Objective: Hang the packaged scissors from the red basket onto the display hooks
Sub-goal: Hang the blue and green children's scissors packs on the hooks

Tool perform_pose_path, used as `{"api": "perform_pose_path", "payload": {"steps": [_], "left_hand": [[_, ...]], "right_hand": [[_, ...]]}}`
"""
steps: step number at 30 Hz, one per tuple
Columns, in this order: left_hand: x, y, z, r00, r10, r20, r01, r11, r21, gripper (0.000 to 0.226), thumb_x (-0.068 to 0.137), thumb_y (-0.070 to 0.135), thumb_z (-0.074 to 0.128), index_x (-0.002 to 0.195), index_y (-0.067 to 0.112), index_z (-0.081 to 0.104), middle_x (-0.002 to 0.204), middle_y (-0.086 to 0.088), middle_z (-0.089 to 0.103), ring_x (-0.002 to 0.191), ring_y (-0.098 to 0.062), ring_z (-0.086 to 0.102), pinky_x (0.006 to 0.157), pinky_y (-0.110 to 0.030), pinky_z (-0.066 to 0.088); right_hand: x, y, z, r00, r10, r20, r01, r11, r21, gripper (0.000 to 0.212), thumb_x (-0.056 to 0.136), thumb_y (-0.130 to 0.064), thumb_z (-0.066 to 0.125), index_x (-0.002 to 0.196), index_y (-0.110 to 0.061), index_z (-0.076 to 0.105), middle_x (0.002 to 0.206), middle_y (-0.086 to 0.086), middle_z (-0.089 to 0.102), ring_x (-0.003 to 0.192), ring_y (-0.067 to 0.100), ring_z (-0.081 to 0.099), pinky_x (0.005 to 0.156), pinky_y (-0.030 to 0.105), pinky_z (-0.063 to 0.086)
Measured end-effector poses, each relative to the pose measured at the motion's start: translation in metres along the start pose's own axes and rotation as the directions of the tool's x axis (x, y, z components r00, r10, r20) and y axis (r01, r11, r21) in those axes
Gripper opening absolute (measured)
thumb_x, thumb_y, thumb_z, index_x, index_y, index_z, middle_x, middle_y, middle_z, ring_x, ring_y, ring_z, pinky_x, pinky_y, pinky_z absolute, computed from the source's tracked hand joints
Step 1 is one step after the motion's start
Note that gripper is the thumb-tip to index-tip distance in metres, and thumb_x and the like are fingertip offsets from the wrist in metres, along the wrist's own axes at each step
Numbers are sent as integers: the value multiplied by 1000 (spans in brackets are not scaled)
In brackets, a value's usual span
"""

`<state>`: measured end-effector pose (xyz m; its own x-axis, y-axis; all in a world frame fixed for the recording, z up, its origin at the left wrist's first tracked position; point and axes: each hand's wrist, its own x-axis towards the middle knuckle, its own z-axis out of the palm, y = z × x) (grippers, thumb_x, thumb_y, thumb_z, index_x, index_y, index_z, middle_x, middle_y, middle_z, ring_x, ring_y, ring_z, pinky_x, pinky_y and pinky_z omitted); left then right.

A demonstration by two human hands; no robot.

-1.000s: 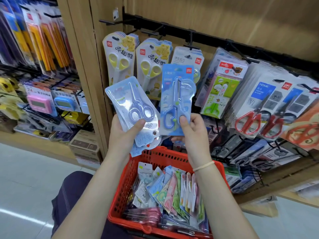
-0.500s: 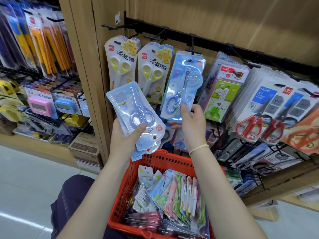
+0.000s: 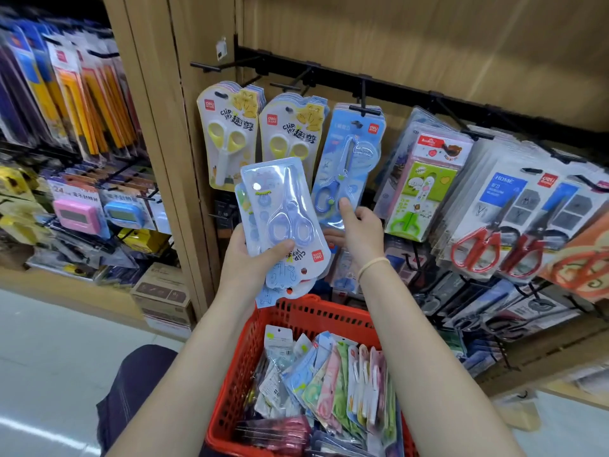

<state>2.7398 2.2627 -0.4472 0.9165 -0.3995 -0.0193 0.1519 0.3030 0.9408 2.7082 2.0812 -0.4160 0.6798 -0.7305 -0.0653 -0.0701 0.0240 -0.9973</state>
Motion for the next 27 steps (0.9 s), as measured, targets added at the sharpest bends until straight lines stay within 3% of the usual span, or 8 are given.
{"api": "perform_pose_path", "payload": {"steps": [2, 4, 10, 14, 20, 23, 25, 27], "left_hand": [[0, 2, 2, 1000, 11, 24, -11, 1000, -4, 48, 79, 8, 83, 120, 24, 63, 114, 0, 77, 104, -23, 74, 87, -49, 61], [-1, 2, 2, 999, 21, 47, -21, 1000, 3, 48, 81, 5, 81, 120, 23, 63, 114, -1, 77, 104, -24, 75, 86, -46, 62], [-4, -1, -2, 989, -43, 142, 37, 998, 49, 58, 66, 11, 89, 118, 20, 63, 112, -5, 77, 104, -29, 74, 82, -43, 61], [-8, -5, -3, 968, -124, 218, 99, 987, 125, 65, 67, 19, 94, 124, 18, 62, 115, -6, 76, 105, -29, 74, 89, -49, 59], [-22, -22, -3, 987, -118, 106, 119, 993, -8, 54, 82, 13, 82, 132, 16, 61, 122, -7, 74, 110, -31, 72, 95, -54, 57], [-21, -28, -12, 994, -102, 37, 100, 994, 39, 39, 90, 10, 77, 124, 23, 65, 116, -1, 76, 109, -27, 72, 96, -54, 57], [-18, -27, -19, 994, -95, 60, 86, 986, 140, 38, 89, 6, 77, 118, 28, 66, 112, 1, 77, 105, -23, 73, 94, -49, 58], [-15, -27, -26, 988, -93, 125, 59, 966, 254, 40, 86, 2, 79, 114, 28, 66, 107, 0, 77, 96, -22, 72, 83, -40, 59]], "right_hand": [[-1, 1, -5, 996, 77, 42, -78, 996, 37, 41, 98, -36, 65, 83, -3, 46, 100, 34, 66, 66, 32, 75, 53, 35, 60], [-7, 5, -11, 995, 87, 42, -86, 996, -21, 40, 94, -36, 70, 77, -10, 44, 96, 43, 56, 57, 28, 73, 47, 31, 56], [-43, 3, -21, 981, -28, 190, 59, 986, -155, 35, 95, -44, 65, 98, -9, 64, 80, -1, 71, 62, 10, 63, 56, 26, 48], [-57, 10, -17, 965, -27, 260, 24, 1000, 15, 18, 92, -24, 73, 102, -11, 66, 100, 13, 76, 87, 23, 72, 79, 44, 59], [-65, 35, -15, 984, -8, 180, -56, 937, 345, 31, 95, -12, 67, 125, -9, 60, 126, 14, 70, 114, 31, 68, 91, 45, 58], [-66, 46, -20, 991, 0, 137, -27, 980, 198, 39, 90, -13, 75, 126, -7, 61, 119, 10, 73, 108, 27, 70, 83, 40, 58], [-67, 48, -25, 1000, 5, 6, -6, 996, 85, 60, 84, -19, 82, 134, -4, 51, 130, 14, 64, 118, 26, 65, 99, 46, 54], [-67, 47, -33, 986, -52, -159, 36, 994, -102, 93, 80, -25, 85, 152, -11, 28, 155, 10, 36, 141, 20, 40, 115, 34, 34]]}}
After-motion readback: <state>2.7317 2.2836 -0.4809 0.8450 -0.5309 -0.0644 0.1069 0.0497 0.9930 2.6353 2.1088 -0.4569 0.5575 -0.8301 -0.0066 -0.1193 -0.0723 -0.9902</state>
